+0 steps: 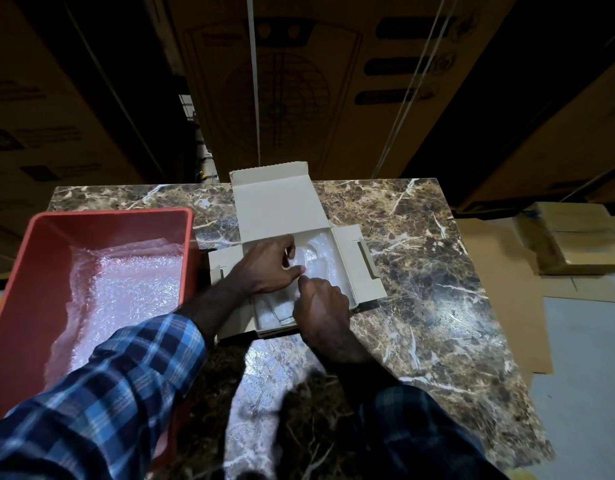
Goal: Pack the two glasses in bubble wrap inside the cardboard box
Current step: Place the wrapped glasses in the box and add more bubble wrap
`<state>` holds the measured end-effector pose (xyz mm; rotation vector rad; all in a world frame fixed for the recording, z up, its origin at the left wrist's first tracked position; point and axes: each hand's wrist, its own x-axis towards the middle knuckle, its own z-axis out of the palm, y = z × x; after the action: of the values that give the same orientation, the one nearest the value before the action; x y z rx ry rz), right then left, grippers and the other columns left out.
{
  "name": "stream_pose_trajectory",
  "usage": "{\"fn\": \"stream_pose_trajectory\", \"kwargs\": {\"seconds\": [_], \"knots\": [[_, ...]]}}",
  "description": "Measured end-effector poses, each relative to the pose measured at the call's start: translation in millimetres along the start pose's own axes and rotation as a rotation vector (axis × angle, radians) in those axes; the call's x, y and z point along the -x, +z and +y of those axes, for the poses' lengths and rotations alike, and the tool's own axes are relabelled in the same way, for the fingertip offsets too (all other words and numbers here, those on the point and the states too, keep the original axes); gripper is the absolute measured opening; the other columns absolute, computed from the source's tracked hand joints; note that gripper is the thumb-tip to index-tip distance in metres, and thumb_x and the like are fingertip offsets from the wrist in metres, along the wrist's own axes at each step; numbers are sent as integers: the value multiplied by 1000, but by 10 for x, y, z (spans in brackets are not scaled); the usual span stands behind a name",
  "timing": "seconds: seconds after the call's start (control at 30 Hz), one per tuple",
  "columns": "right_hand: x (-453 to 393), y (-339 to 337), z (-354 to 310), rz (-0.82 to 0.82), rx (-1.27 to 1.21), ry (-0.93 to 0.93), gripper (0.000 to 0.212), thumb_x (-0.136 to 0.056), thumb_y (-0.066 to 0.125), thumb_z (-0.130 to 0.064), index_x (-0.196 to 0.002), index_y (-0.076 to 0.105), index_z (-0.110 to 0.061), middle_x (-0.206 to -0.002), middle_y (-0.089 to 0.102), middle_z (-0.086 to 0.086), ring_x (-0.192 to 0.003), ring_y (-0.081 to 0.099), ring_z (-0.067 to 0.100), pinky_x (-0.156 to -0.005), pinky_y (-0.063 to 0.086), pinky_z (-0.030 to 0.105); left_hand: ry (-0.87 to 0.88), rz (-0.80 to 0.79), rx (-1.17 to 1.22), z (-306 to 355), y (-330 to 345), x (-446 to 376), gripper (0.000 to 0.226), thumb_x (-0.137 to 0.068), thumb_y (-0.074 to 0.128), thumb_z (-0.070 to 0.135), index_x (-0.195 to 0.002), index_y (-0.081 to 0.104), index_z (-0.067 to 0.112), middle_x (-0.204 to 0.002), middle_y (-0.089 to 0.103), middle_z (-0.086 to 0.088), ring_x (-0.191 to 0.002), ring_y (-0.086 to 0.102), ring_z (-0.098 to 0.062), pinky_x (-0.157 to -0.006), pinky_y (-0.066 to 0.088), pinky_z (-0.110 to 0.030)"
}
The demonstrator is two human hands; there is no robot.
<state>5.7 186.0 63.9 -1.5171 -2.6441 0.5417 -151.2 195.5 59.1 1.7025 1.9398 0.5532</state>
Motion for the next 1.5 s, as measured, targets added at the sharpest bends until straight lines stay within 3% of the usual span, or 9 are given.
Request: {"fn": "stream_pose_trajectory", "kwargs": {"seconds": [0.3, 0.43, 0.57, 0.7, 0.83, 0.93, 1.13, 1.3, 1.5], "knots": [[-4, -64, 21, -69, -5, 4, 21, -88, 51, -10, -108, 58, -10, -103, 64, 12, -95, 62, 35, -67, 35, 33, -86, 60, -8, 24, 105, -61, 12, -80, 69, 16, -85, 58, 16, -74, 63, 2, -77, 59, -24, -72, 50, -37], [-38, -69, 16, -98, 10, 38, 21, -90, 54, -12, -111, 59, -11, -107, 64, 11, -100, 61, 33, -71, 36, 33, -69, 97, 8, -8, 176, 4, 20, -87, 67, 17, -104, 59, 14, -79, 62, 0, -85, 59, -27, -76, 49, -39], [-58, -78, -9, -122, 36, 55, 23, -94, 53, -16, -116, 59, -13, -112, 62, 11, -107, 59, 32, -76, 38, 34, -105, 163, -4, -7, 286, 72, 33, -91, 63, 20, -124, 61, 20, -91, 65, 1, -104, 61, -28, -93, 46, -44], [-37, -63, 7, -117, 29, 51, 24, -93, 49, -19, -114, 58, -13, -112, 62, 12, -106, 59, 34, -77, 40, 35, -152, 53, -5, -4, 263, 42, 35, -97, 55, 25, -132, 55, 27, -96, 62, 5, -113, 56, -27, -100, 38, -46], [-41, -46, 30, -119, -3, 48, 34, -99, 44, -26, -127, 51, -8, -113, 62, 16, -107, 60, 38, -82, 45, 40, -84, -28, -62, -42, 214, 24, 34, -100, 54, 29, -133, 51, 24, -93, 64, 0, -113, 53, -32, -94, 43, -46], [-47, -44, 85, -49, -48, 2, 57, -98, 47, -33, -148, 29, -11, -113, 64, 18, -105, 61, 40, -80, 45, 41, -42, -10, -103, -15, 216, 39, 34, -100, 56, 25, -133, 50, 18, -97, 69, -9, -109, 52, -35, -88, 46, -46], [-111, -10, 97, -7, -32, -58, 41, -104, 42, -37, -138, 29, -20, -99, 68, 15, -91, 66, 39, -66, 39, 38, -26, -92, -41, -27, 112, 43, 34, -99, 57, 14, -129, 43, 16, -71, 55, 2, -96, 55, -32, -75, 45, -40], [-127, 0, 66, 24, 7, -88, 34, -104, 40, -28, -137, 34, -21, -91, 69, 11, -84, 66, 37, -62, 35, 35, -82, -265, -32, -4, -93, 55, 71, -91, 68, 8, -146, 26, 22, -109, 65, -12, -110, 56, -26, -93, 50, -45], [-171, 3, 39, 8, 40, -107, 29, -104, 37, -25, -132, 45, -22, -89, 69, 10, -84, 67, 35, -63, 34, 33, -27, -154, -50, -14, -76, 99, 66, -88, 73, 12, -141, 35, 15, -127, 48, -6, -113, 54, -23, -94, 49, -40]]}}
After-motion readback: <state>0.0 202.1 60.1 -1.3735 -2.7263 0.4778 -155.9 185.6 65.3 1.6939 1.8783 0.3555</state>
